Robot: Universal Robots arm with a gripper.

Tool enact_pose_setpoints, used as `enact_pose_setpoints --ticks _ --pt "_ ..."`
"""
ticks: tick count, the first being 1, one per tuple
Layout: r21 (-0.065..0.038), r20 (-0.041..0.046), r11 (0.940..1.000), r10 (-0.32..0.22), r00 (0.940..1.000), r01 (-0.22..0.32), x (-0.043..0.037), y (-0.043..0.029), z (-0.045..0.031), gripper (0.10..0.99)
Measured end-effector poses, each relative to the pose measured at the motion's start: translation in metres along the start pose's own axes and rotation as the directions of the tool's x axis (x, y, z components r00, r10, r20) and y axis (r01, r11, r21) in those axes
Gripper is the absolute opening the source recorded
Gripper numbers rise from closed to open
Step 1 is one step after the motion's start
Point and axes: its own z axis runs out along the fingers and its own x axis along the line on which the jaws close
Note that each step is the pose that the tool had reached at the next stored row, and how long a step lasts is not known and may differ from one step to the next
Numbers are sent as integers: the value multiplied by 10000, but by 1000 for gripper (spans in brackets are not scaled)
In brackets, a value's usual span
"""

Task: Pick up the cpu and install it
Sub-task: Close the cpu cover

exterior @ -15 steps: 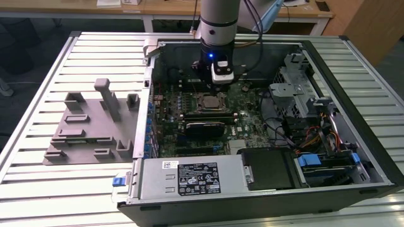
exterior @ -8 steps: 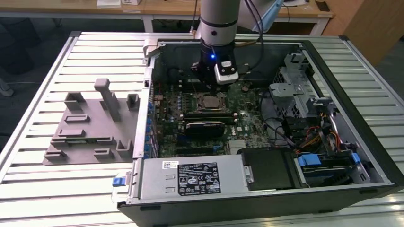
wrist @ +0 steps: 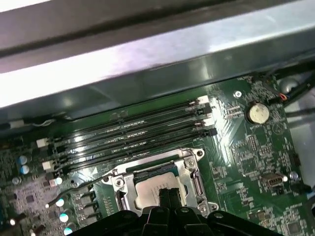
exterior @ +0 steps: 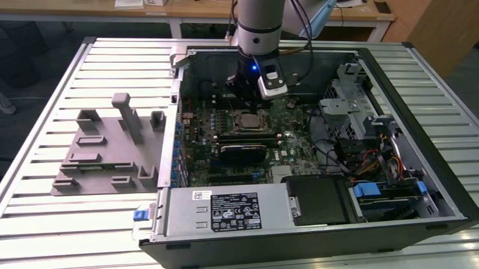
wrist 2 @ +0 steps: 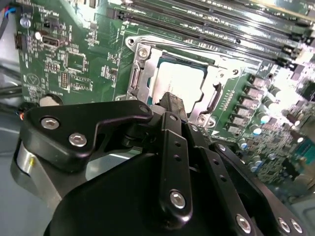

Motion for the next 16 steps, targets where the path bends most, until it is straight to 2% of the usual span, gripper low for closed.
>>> enact_pose_setpoints --ticks 7,12,16 --pt "-18 -10 9960 -894 9960 894 1 0 9 106" --pt "-35 -17 9884 -1521 9884 1521 3 -1 16 106" --pt "-47 -21 9795 -2013 9795 2012 3 -1 21 106"
